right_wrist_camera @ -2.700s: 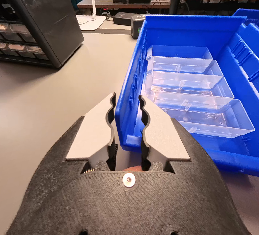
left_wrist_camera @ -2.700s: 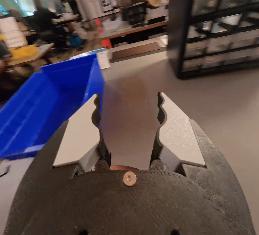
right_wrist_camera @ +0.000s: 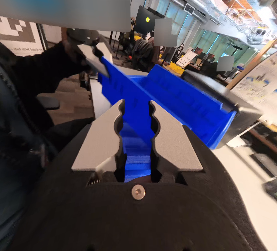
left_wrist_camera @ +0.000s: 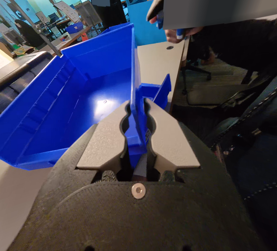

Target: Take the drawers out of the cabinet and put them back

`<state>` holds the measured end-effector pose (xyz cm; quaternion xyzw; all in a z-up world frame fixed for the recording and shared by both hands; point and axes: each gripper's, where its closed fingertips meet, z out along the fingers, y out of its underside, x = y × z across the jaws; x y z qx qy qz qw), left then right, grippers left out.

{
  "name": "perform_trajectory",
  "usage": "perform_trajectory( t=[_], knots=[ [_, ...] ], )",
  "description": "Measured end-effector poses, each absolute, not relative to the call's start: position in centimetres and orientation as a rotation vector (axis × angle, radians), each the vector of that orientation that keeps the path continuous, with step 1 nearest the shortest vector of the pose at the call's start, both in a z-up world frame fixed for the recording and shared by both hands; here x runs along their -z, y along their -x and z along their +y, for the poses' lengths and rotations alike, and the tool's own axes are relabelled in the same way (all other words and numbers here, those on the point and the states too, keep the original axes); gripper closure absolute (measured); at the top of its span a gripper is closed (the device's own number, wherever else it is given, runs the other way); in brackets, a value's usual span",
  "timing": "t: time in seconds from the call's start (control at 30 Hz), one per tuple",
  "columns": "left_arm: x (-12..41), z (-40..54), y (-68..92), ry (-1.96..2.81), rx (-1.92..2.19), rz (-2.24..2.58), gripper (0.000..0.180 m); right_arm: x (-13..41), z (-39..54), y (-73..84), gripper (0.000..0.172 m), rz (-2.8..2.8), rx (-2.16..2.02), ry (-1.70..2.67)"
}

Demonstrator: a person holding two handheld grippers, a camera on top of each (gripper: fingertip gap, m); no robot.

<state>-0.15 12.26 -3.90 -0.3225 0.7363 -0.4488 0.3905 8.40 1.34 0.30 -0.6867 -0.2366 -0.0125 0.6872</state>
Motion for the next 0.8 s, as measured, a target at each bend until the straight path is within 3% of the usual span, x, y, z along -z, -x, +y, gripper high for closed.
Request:
perform_trajectory(
  t=[0.13, 0.2, 0.33, 0.6, 0.73, 0.8],
  knots=[
    [1.8, 12.8, 1.7, 0.875, 1.268, 1.794, 0.123, -2.4, 3.0, -8.7, 0.131, -0.606, 0.092, 1.624],
    [0.7, 14.8, 2.8, 0.965, 1.310, 1.717, 0.113, -2.9, 3.6, -8.5, 0.129, -0.649, 0.054, 1.683],
    [1.4, 21.3, 4.0, 1.228, 1.295, 1.574, 0.113, -2.4, 4.9, -9.3, 0.119, -0.741, 0.003, 1.868],
    [10.8, 26.1, 0.4, 1.683, 1.211, 1.711, 0.113, 2.5, 7.9, -9.8, 0.093, -0.956, 0.063, 2.192],
    [12.4, 25.5, -1.1, 1.715, 1.129, 1.828, 0.120, 4.7, 8.8, -10.0, 0.103, -1.045, 0.141, 2.302],
    [12.8, 25.7, -1.6, 1.717, 1.079, 1.861, 0.146, 5.4, 8.9, -10.1, 0.118, -1.070, 0.149, 2.347]
  ],
)
